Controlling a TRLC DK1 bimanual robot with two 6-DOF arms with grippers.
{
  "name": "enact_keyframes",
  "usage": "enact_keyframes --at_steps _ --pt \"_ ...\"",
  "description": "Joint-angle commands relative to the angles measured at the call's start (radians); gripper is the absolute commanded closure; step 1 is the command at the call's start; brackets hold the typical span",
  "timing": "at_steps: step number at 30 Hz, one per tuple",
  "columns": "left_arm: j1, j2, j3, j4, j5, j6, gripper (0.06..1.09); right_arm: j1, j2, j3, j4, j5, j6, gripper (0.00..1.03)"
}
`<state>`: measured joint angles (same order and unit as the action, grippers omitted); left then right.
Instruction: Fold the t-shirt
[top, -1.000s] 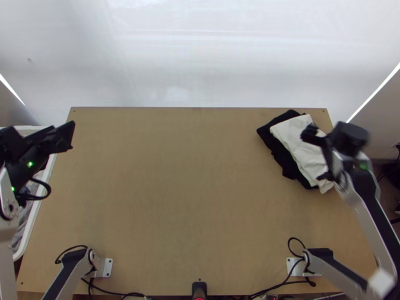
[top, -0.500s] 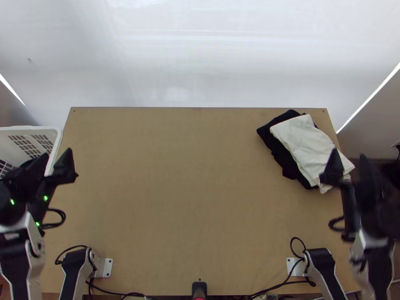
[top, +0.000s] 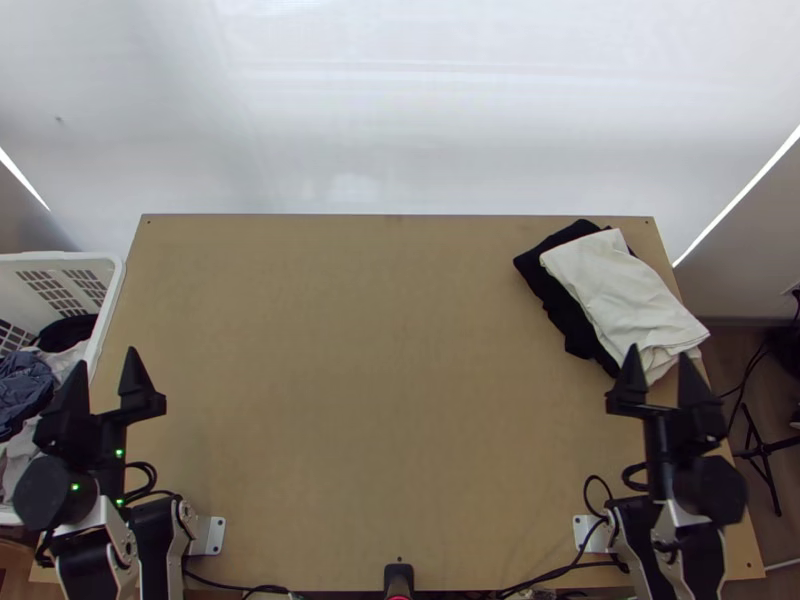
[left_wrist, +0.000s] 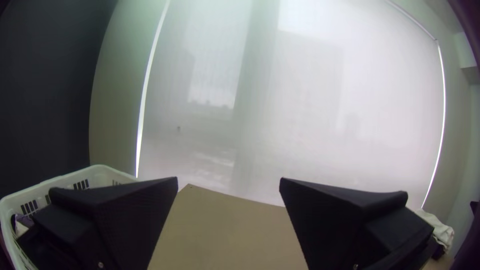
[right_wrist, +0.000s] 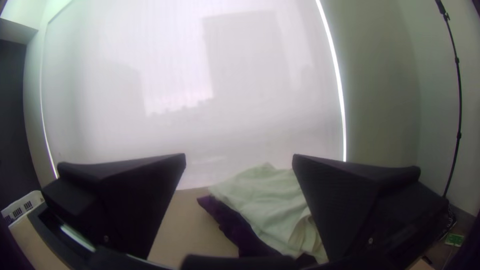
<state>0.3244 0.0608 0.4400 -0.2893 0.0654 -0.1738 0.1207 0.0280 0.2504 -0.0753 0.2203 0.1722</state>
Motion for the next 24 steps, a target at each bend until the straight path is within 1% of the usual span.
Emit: enact_keyframes --at_steps 1,4,7,11,12,17,24 --pt "0.016 -0.064 -0.152 -0.008 -0.027 0.043 0.10 -0.004 -0.033 -0.175 0.002 0.001 0.010 0.04" --pt "0.019 -0.064 -0.202 -0.013 -0.027 0.056 0.10 -0.004 -0.033 -0.197 -0.049 0.001 0.007 0.04" --pt "0.028 -0.058 -0.230 -0.002 -0.027 0.056 0.10 -0.009 -0.030 -0.195 -0.064 0.001 0.004 0.04" --pt "0.038 -0.064 -0.308 0.111 -0.027 0.057 0.10 -0.047 -0.030 -0.192 -0.080 0.001 -0.053 0.04" --pt "0.036 -0.065 -0.333 0.124 -0.027 0.057 0.10 -0.059 -0.030 -0.192 -0.080 0.001 -0.053 0.04" --pt "0.036 -0.064 -0.380 0.102 -0.027 0.053 0.10 -0.062 -0.030 -0.192 -0.080 0.001 -0.054 0.04" --pt "0.035 -0.061 -0.379 0.098 -0.027 0.057 0.10 -0.061 -0.030 -0.192 -0.081 0.001 -0.054 0.04"
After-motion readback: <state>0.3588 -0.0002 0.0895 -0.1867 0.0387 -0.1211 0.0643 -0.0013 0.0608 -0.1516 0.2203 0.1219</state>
